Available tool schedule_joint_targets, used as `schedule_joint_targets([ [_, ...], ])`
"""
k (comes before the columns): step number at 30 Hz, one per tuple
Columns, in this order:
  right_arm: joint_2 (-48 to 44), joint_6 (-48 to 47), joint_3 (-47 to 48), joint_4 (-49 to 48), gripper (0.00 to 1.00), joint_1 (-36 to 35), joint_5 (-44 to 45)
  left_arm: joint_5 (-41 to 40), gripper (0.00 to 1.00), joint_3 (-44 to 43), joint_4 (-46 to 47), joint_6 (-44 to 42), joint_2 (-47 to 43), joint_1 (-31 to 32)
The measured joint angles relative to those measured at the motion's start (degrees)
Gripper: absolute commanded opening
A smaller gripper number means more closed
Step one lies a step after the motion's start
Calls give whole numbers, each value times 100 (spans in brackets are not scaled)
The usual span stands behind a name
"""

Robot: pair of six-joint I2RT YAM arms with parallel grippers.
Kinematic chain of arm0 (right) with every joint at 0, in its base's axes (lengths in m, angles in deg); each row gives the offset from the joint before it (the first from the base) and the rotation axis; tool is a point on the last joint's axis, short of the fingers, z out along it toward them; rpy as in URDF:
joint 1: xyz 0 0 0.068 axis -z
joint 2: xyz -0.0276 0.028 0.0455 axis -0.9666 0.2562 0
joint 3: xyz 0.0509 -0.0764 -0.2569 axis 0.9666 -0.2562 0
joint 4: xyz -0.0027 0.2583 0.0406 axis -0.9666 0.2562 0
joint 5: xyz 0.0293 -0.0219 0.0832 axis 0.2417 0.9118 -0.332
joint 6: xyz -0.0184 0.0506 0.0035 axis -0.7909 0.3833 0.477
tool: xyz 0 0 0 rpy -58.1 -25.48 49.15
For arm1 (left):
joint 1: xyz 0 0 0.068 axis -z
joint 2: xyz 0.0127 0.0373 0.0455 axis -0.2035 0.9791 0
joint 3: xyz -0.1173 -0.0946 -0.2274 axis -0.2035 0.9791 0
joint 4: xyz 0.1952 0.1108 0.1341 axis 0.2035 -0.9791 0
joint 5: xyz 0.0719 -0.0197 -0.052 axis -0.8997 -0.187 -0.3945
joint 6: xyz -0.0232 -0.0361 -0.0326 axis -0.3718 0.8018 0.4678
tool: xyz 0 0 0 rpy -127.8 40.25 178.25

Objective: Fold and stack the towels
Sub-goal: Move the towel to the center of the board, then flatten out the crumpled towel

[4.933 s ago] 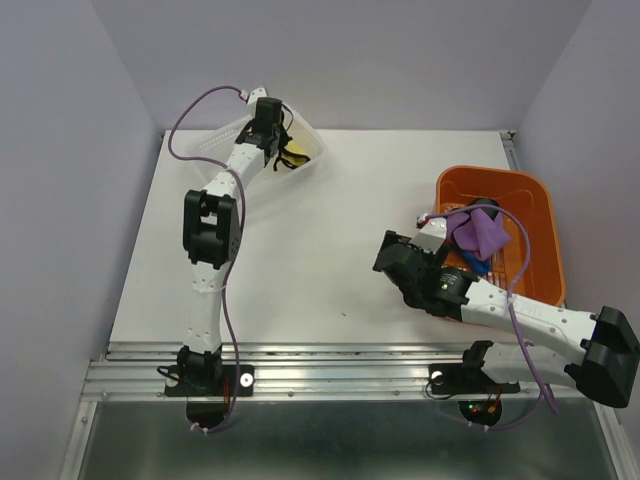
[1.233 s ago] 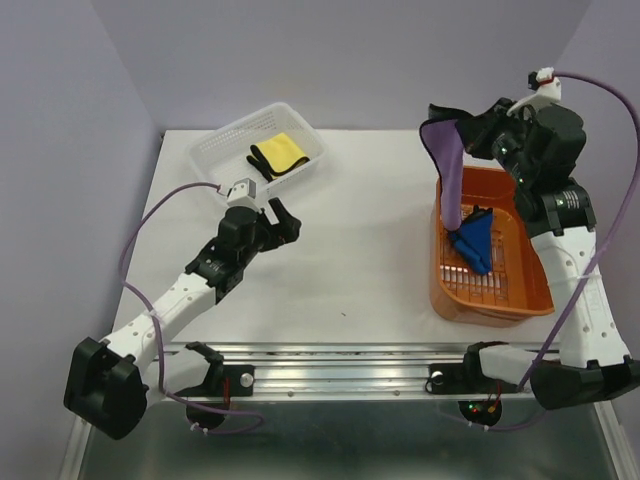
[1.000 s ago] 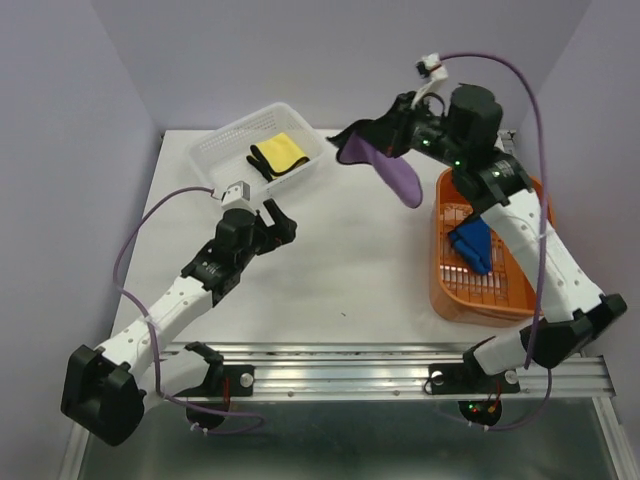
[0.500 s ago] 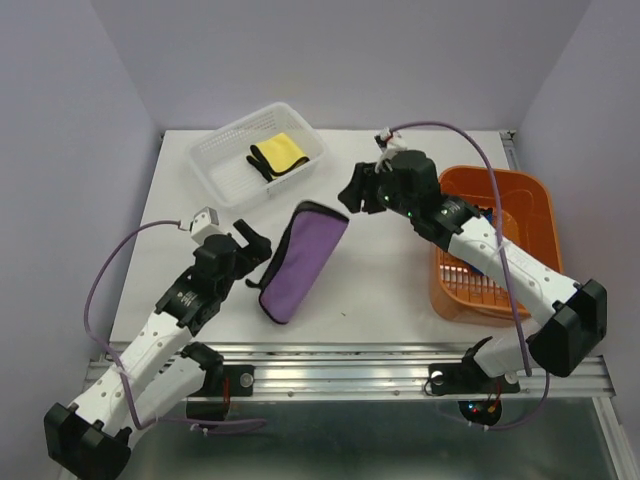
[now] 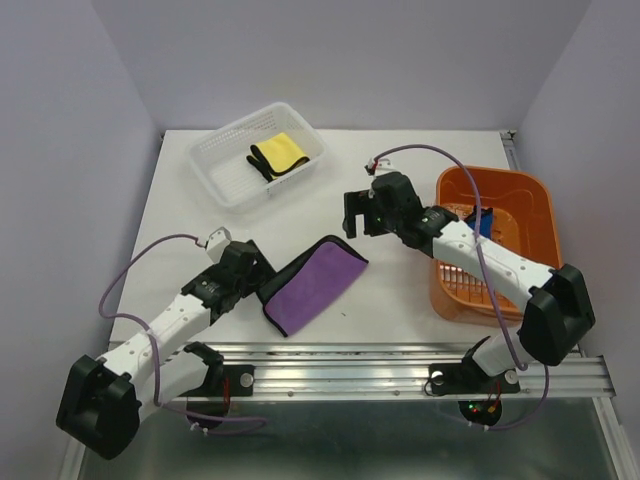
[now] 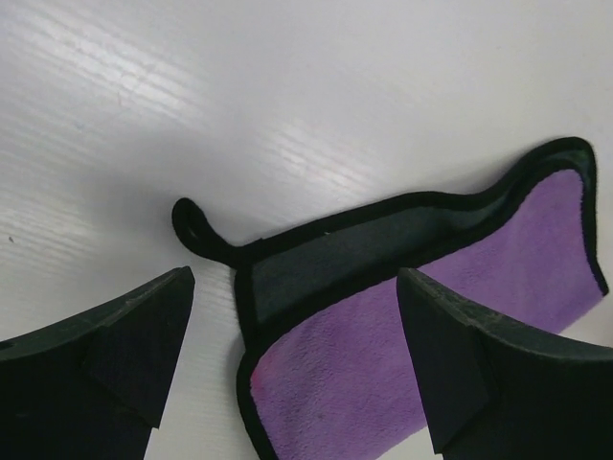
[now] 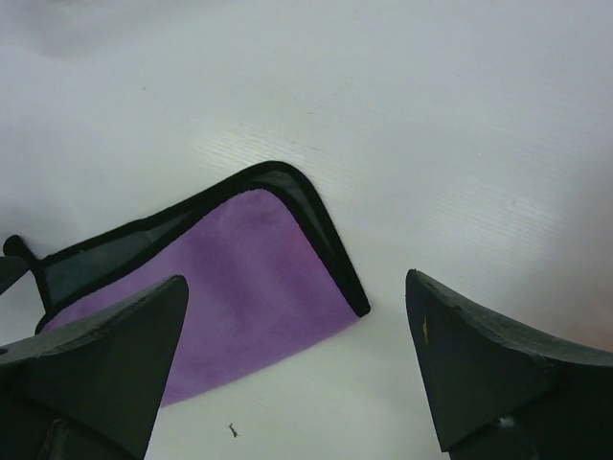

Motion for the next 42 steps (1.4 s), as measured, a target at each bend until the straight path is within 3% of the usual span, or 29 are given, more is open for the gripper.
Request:
schedule_joint_targets([
  [1,96,-20,48,-26,100,-22,-28,-4,99,52,-46,90,87,-2],
  [8,1102,-35,308,-138,100,-105,-70,0,72,136,52,474,476,-46],
  [13,1189,46,308,-184,100,-105,37,-20,72,70,184,555,1174,-63],
  [15,1189,105,308,-214,100,-105,116,13,67,-15,339,551,1381,-66],
  [16,1189,138,308,-229,100,-105,173,0,57,-90,396,540,1558,-66],
  [17,1189,157,308,-236,100,-105,205,11,37,-190,516,511,1746,-72],
  [21,1189,212,308,-238,100,-105,315,90,0,-603,765,444,2498,-76],
  [29,1287,284,310,-238,100,-105,452,155,0,-872,1016,225,2865,-74],
  [38,2476,304,850,-125,100,-105,745,-219,0,-649,702,-50,1766,-74],
  [42,2855,304,1176,-109,97,-105,903,-310,0,-649,717,-129,1698,-74],
])
